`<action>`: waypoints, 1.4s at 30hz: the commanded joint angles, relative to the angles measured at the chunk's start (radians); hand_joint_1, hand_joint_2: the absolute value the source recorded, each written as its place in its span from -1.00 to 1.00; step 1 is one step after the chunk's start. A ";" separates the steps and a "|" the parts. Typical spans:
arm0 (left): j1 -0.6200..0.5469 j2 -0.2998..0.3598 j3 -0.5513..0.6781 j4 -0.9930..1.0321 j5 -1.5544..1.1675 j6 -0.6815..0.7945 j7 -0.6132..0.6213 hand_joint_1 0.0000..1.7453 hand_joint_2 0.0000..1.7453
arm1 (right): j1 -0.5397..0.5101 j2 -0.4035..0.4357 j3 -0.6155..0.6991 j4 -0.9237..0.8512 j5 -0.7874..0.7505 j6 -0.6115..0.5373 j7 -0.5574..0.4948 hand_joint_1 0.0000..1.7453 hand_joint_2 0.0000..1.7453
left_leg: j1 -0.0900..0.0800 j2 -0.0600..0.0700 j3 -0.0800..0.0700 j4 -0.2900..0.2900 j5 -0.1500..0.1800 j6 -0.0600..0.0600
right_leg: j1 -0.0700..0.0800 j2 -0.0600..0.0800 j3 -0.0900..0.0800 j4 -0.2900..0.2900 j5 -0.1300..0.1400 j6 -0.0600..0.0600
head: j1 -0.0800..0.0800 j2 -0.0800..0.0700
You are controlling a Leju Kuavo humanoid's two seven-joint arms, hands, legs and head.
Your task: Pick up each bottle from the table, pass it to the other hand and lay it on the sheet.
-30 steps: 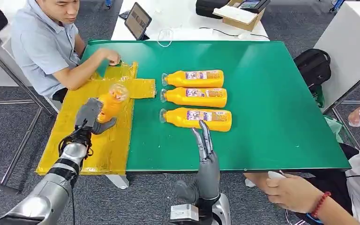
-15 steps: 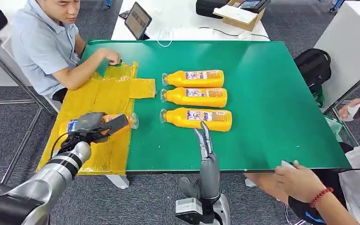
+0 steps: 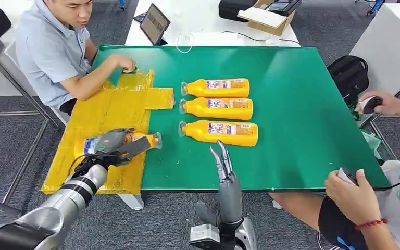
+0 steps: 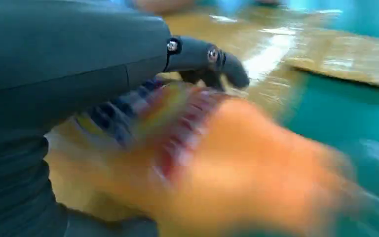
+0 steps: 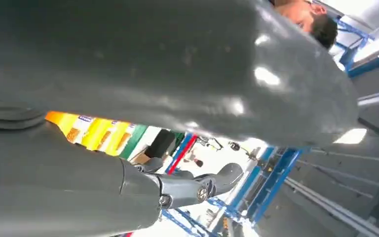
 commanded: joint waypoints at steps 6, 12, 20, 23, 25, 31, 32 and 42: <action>0.494 -0.037 0.022 -0.568 0.368 -0.145 -0.182 -1.00 -1.00 | -0.100 -0.155 -0.126 0.257 0.208 0.049 0.199 -1.00 -1.00 | -0.003 0.005 0.018 -0.004 -0.007 0.003 | -0.002 0.006 0.017 -0.005 -0.004 0.002 | 0.001 0.000; 0.563 -0.064 0.007 -0.788 0.424 -0.059 -0.173 -1.00 -1.00 | -0.240 -0.178 -0.128 0.369 0.246 0.133 0.264 -1.00 -1.00 | -0.005 0.004 0.014 0.000 -0.006 0.004 | -0.004 0.004 0.012 -0.002 -0.004 0.003 | 0.000 0.000; 0.570 -0.079 0.030 -0.800 0.454 -0.018 -0.211 -1.00 1.00 | -0.256 -0.192 -0.122 0.387 0.321 0.108 0.324 -1.00 -1.00 | -0.005 0.000 0.008 0.000 -0.004 0.006 | -0.004 0.000 0.008 -0.001 -0.004 0.005 | 0.000 0.000; 0.620 -0.120 0.068 -0.927 0.592 -0.012 -0.253 -1.00 1.00 | -0.352 -0.227 -0.136 0.500 0.430 0.104 0.418 -1.00 1.00 | -0.004 0.003 0.006 0.002 -0.005 0.006 | -0.003 0.003 0.006 0.000 -0.004 0.005 | -0.001 0.000; 0.642 -0.132 0.067 -0.992 0.650 -0.002 -0.257 -1.00 1.00 | -0.446 -0.244 -0.155 0.620 0.471 0.113 0.458 -1.00 1.00 | -0.004 0.004 0.005 0.003 -0.005 0.006 | -0.003 0.004 0.005 0.000 -0.004 0.005 | 0.000 0.000; 0.626 -0.136 0.004 -1.012 0.751 -0.019 -0.308 -1.00 1.00 | -0.664 -0.240 -0.159 0.929 0.535 0.082 0.476 -1.00 1.00 | -0.006 0.003 0.002 0.002 -0.003 0.007 | -0.005 0.003 0.002 0.000 -0.002 0.006 | 0.000 0.000; 0.622 -0.138 0.002 -1.009 0.773 -0.027 -0.306 -1.00 1.00 | -0.697 -0.246 -0.138 0.975 0.577 0.108 0.535 -1.00 1.00 | -0.006 0.003 0.001 0.003 -0.003 0.008 | -0.005 0.003 0.001 0.000 -0.002 0.007 | 0.000 0.000; 0.618 -0.113 -0.028 -1.043 0.735 0.002 -0.331 -1.00 1.00 | -0.792 -0.248 -0.168 1.089 0.583 0.249 0.560 -1.00 1.00 | -0.008 0.001 0.001 0.001 -0.002 0.009 | -0.007 0.001 0.001 0.000 -0.001 0.009 | 0.000 0.000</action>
